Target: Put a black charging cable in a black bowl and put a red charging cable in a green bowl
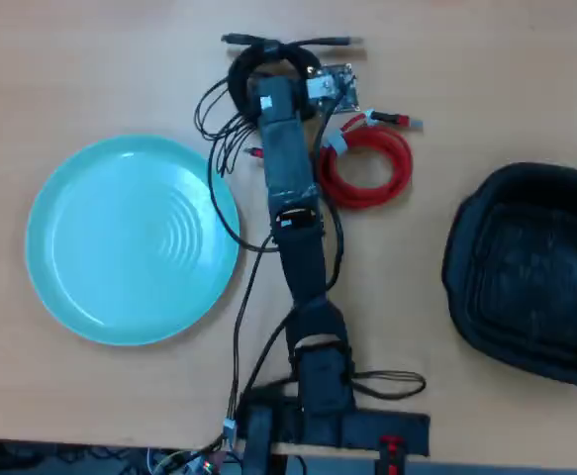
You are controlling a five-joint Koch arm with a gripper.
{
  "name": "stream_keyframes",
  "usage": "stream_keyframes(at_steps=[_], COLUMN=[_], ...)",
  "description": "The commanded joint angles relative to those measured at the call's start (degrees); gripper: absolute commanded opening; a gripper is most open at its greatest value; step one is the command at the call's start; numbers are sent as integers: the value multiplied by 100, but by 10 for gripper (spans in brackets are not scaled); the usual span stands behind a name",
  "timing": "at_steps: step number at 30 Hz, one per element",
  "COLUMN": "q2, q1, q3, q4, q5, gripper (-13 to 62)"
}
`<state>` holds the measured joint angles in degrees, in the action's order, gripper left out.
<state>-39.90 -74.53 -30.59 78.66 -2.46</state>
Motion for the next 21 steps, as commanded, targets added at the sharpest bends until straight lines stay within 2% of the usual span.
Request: stream_keyframes(at_steps=[1, 7, 14, 21], q2=[-3050, -3059, -3006, -3015], q1=[79, 404, 642, 870], q3=[1301, 1371, 1327, 1239], q4=[-536, -694, -1934, -1687], q5=[220, 255, 62, 26], gripper=[-67, -68, -68, -68])
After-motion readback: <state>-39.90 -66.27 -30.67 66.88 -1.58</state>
